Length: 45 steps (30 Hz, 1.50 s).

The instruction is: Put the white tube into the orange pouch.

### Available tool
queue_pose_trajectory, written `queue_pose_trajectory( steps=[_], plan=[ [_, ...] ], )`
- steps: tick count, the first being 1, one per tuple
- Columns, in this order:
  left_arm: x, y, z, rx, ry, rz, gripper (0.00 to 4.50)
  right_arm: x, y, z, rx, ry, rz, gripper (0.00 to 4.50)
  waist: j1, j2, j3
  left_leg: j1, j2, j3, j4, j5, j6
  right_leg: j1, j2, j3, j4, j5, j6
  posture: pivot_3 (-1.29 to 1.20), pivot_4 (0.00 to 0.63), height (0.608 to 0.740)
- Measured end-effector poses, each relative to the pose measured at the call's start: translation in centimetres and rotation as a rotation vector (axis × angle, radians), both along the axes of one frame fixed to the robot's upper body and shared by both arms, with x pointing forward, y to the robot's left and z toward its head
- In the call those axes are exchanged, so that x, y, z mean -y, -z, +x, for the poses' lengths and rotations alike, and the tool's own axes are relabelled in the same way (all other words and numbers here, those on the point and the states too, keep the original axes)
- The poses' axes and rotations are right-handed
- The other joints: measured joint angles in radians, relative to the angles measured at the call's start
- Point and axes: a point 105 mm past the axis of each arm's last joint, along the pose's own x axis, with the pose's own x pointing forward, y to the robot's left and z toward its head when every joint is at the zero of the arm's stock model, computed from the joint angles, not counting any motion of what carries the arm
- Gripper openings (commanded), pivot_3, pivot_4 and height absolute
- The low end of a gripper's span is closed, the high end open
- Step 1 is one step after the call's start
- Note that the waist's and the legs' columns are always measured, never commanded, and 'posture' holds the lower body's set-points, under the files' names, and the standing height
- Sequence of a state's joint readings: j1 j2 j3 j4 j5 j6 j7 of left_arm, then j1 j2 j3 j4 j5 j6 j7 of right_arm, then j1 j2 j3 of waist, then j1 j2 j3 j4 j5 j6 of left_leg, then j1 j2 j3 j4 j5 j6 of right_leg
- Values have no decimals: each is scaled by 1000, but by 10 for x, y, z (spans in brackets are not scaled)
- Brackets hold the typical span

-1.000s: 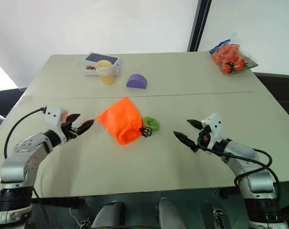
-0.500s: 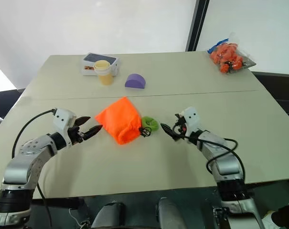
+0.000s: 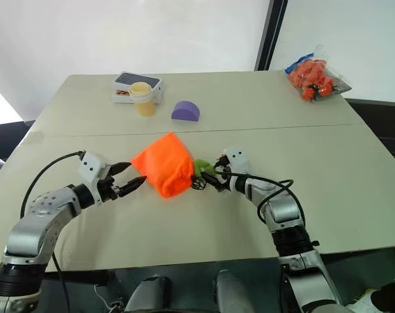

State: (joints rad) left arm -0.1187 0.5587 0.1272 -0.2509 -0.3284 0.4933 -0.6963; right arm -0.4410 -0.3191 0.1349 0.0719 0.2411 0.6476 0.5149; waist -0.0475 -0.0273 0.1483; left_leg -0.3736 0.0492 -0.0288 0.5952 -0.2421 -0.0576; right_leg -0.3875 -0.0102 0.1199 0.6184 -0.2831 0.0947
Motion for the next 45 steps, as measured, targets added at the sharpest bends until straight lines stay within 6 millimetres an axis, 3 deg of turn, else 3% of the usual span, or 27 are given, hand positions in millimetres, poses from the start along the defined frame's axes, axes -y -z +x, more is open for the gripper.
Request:
queue_pose_trajectory(
  steps=[6,7,13,19,22,25,28,38,45],
  plan=[
    [6,3,-1,-10,20,3,3629,-5,-1,-1,25,-22,-13,146,3,0,0,0,0,0,1,0,0,0,0,0,0,0,0,0,150,723],
    [6,3,-1,-10,21,4,3629,-4,-2,-1,31,-20,-10,62,3,0,0,0,0,0,1,0,0,0,0,0,-1,0,0,0,150,723],
    [8,-3,2,11,35,12,3629,27,-15,2,85,113,43,62,3,0,0,-2,0,0,1,0,0,-1,0,0,-1,0,0,0,150,723],
    [21,-25,14,71,95,1,3629,63,-86,3,283,238,221,62,1,1,1,-1,0,0,0,0,0,-1,0,0,0,0,0,0,150,723],
    [36,-31,18,93,154,-7,3629,61,-106,-2,331,217,273,62,-3,1,1,-1,0,0,0,0,0,0,0,0,0,0,0,0,150,723],
    [49,-30,18,80,216,-27,4481,55,-113,-6,336,188,307,0,-4,1,1,-2,0,0,0,0,0,-1,0,0,0,0,0,0,150,723],
    [63,-33,16,80,279,-45,4481,49,-121,-10,358,166,335,0,-4,1,1,-2,0,0,0,0,0,-1,0,0,0,0,0,0,150,723],
    [80,-33,21,156,293,16,4481,43,-138,-10,382,155,377,0,-8,1,1,-2,0,0,0,0,0,-1,0,0,0,0,0,0,150,723],
    [128,-38,11,347,279,154,4481,26,-148,-11,367,106,467,0,-2,1,1,-2,0,0,0,0,0,0,0,0,0,0,1,0,150,723]
  ],
)
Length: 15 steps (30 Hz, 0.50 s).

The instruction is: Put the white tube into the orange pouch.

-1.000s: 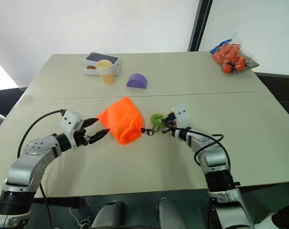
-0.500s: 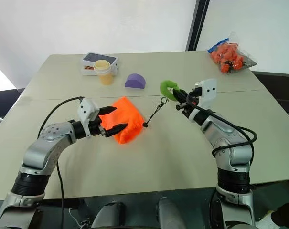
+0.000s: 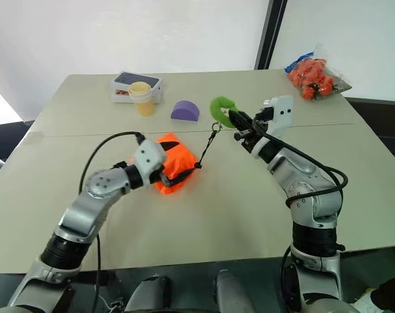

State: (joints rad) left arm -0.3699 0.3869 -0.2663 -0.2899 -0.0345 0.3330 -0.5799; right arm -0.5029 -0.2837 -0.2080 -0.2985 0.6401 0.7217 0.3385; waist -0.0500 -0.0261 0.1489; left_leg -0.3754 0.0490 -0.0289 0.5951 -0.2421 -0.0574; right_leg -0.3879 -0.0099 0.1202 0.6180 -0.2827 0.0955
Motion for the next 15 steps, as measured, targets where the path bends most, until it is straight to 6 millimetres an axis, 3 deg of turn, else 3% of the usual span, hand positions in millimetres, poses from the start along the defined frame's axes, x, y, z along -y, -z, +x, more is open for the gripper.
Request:
queue_pose_trajectory(
  steps=[8,15],
  plan=[
    [16,19,-3,41,-127,63,4481,-1,-10,-8,-31,-52,102,0,4,0,0,0,0,0,1,0,0,0,0,0,1,0,0,0,150,723],
    [29,31,-7,22,-281,12,4481,-4,-11,-13,-58,-82,98,0,4,1,0,0,0,0,0,0,0,0,0,0,0,0,0,0,150,723]
  ],
)
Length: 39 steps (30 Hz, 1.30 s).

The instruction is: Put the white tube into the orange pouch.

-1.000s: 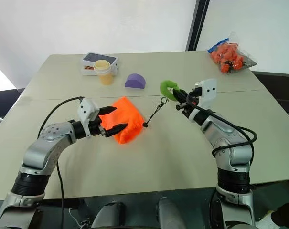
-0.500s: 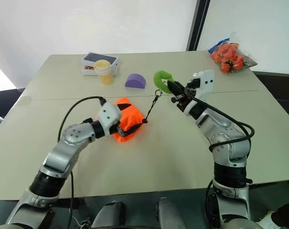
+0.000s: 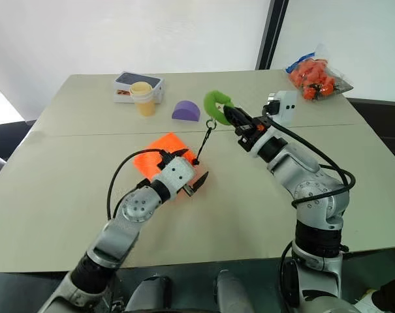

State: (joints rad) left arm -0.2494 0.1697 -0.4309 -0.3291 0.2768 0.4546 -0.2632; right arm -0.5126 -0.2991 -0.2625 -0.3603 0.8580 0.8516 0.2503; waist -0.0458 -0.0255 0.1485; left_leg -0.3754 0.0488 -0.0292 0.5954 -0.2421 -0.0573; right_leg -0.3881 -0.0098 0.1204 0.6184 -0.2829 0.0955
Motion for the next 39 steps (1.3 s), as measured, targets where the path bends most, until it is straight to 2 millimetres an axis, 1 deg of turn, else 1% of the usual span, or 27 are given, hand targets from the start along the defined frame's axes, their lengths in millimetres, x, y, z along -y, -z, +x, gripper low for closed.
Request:
queue_pose_trajectory(
  steps=[2,5,13,18,26,30,33,35,36,37,39],
  plan=[
    [5,0,-2,7,-15,-15,4481,-1,1,-1,-11,-9,0,0,0,0,0,0,0,0,0,0,0,0,0,0,0,0,0,0,150,723],
    [9,1,-2,27,-26,6,4481,-3,2,-1,-17,-20,-4,0,-1,0,0,0,0,0,0,0,0,0,0,0,0,0,0,0,150,723],
    [4,8,7,62,-120,70,4481,-9,2,-2,-14,-51,-25,0,0,1,0,0,0,0,0,0,0,0,0,0,0,0,0,0,150,723],
    [6,7,8,68,-142,47,4481,-12,2,-3,-11,-68,-31,0,1,1,0,0,0,0,0,0,0,0,0,0,-1,0,0,0,150,723],
    [12,4,7,77,-119,15,4481,-17,3,-4,-11,-89,-41,0,1,1,0,0,0,0,0,0,0,0,0,0,-1,0,0,0,150,723],
    [9,2,9,70,-131,-9,4481,-17,4,-4,-11,-91,-45,0,0,1,0,0,0,0,0,0,0,0,0,0,-1,0,0,0,150,723],
    [9,2,9,64,-126,-11,3677,-18,4,-4,-11,-94,-48,0,0,1,0,0,0,0,0,0,0,0,0,0,-1,0,0,0,150,723],
    [9,4,9,59,-124,-10,2645,-19,5,-5,-11,-95,-50,0,0,1,0,0,0,0,0,0,0,0,0,0,-1,0,0,0,150,723],
    [9,4,9,56,-124,-9,2054,-19,4,-4,-11,-95,-50,0,1,1,0,0,0,0,0,0,0,0,0,0,-1,0,0,0,150,723],
    [10,5,9,54,-123,-8,1576,-18,4,-4,-10,-94,-50,0,1,1,0,0,0,0,0,0,0,0,0,0,-1,0,0,0,150,723],
    [10,7,9,44,-119,-7,402,-18,4,-4,-7,-91,-51,0,0,1,0,0,0,0,0,0,0,0,0,0,-1,0,0,0,150,723]
  ],
)
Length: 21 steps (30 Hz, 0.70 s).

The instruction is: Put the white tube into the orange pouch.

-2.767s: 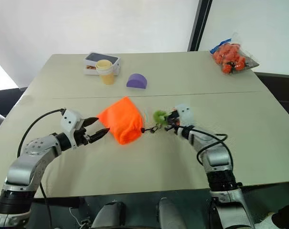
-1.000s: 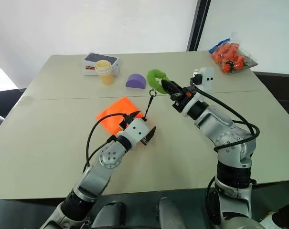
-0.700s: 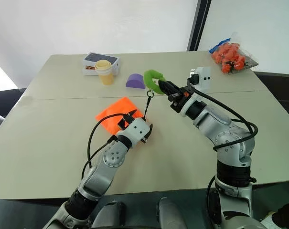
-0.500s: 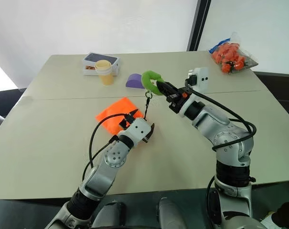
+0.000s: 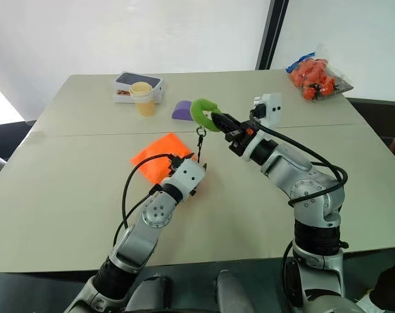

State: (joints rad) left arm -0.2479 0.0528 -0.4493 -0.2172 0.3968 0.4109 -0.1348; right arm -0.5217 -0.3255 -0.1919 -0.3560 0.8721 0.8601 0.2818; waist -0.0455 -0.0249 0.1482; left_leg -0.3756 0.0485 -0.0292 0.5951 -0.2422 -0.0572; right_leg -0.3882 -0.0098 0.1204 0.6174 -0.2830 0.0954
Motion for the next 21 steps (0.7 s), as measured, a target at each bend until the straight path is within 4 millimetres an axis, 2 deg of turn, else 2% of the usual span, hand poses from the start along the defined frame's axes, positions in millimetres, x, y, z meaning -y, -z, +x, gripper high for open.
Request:
queue_pose_trajectory(
  steps=[1,8,12,18,21],
  plan=[
    [0,1,0,-3,2,0,223,0,0,0,1,2,-1,0,0,0,0,0,0,0,0,0,0,0,0,0,0,0,0,0,150,723],
    [0,2,0,-8,3,1,237,0,0,0,3,4,-1,0,0,0,0,0,0,0,0,0,0,0,0,0,0,0,0,0,150,723],
    [-7,7,2,-18,-5,48,237,2,-1,1,13,15,-1,0,-1,0,0,0,0,0,0,0,0,0,0,0,0,0,0,0,150,723],
    [-27,28,-3,-93,29,125,237,16,6,16,-7,112,-18,0,-1,0,0,0,0,0,0,0,0,0,0,0,0,0,0,0,150,723],
    [-35,31,-7,-117,59,135,237,31,8,29,-21,200,-18,0,-1,0,0,0,0,0,-1,0,0,-1,0,0,0,0,0,0,150,723]
  ],
)
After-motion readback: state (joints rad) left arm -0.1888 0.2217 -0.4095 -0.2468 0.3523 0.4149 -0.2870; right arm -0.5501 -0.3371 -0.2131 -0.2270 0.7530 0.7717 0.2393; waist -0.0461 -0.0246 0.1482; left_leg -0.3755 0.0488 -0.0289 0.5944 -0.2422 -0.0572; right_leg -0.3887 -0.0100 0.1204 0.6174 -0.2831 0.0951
